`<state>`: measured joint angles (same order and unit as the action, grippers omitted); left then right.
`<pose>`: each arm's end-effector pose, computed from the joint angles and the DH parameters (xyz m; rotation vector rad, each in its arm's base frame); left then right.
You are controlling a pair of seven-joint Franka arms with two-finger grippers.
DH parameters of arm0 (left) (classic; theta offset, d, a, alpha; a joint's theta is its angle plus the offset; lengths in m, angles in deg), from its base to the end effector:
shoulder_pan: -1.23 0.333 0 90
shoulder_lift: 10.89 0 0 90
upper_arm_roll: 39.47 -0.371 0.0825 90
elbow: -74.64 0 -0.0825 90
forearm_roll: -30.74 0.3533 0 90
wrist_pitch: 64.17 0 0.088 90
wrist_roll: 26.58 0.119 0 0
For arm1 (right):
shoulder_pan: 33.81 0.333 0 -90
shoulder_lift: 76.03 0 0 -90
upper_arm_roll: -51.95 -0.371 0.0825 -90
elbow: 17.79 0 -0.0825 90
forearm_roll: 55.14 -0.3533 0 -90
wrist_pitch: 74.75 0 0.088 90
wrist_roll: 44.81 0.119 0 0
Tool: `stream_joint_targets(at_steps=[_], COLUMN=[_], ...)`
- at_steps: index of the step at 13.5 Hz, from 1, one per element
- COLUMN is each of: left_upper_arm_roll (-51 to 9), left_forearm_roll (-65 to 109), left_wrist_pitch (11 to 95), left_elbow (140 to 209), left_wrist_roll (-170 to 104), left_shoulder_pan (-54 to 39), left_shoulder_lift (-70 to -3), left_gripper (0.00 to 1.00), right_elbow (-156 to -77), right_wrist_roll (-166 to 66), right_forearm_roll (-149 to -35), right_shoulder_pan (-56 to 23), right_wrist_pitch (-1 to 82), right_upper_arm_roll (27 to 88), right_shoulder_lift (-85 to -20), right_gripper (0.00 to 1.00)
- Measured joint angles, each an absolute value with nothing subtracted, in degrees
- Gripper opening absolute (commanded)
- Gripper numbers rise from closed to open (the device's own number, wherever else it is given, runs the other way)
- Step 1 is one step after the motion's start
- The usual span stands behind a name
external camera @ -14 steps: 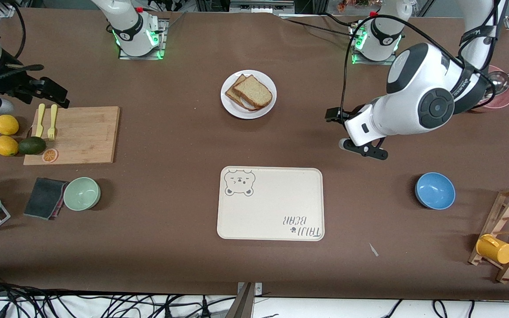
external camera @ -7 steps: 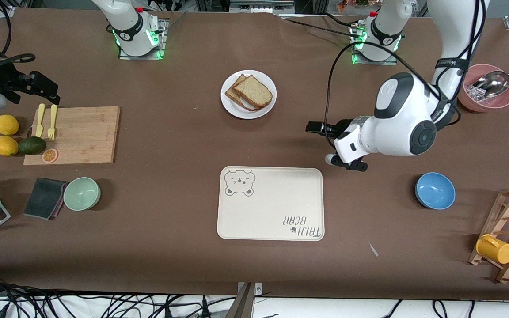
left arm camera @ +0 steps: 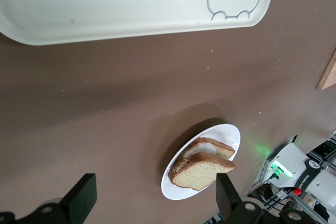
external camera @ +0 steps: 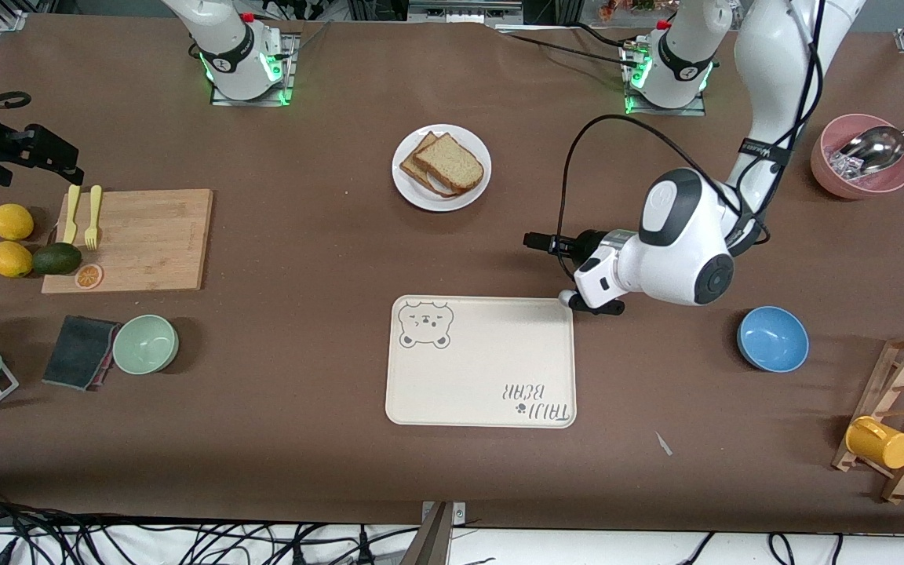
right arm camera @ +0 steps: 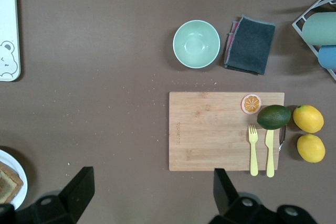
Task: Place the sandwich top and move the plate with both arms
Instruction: 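Reach the left gripper to the white plate rim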
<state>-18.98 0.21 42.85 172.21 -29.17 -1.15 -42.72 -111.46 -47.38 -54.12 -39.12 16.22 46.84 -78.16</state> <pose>0.5817 -0.2593 0.3367 2.4912 -0.0977 -0.6528 0.5109 -0.0028 0.6599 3.1200 0.0650 -0.0165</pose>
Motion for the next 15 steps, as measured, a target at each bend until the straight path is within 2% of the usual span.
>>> stream_joint_targets(at_steps=[9, 11, 12, 15], left_upper_arm_roll=[-19.1, -19.1, -18.9, -14.1], left_forearm_roll=[-13.3, -18.3, -19.2, -20.9], left_wrist_pitch=[41.1, 41.1, 41.3, 46.6], left_elbow=[184.0, 188.4, 190.6, 195.6], left_wrist_roll=[-11.7, -5.7, -2.6, 1.0], left_shoulder_pan=[0.9, 1.0, 0.8, 0.9], left_shoulder_lift=[-44.6, -44.6, -44.6, -43.4], left_gripper=[0.99, 0.9, 0.91, 0.91], right_elbow=[-111.5, -111.5, -111.5, -111.5], right_wrist_roll=[-47.4, -47.4, -47.4, -47.3], right_forearm_roll=[-54.1, -54.1, -54.1, -54.1], right_shoulder_pan=[-38.3, -38.3, -38.3, -38.2], right_wrist_pitch=[16.2, 16.2, 16.2, 16.2], right_upper_arm_roll=[47.0, 47.0, 47.0, 47.0], right_shoulder_lift=[-77.4, -77.3, -77.2, -77.2], right_gripper=[1.0, 1.0, 1.0, 1.0])
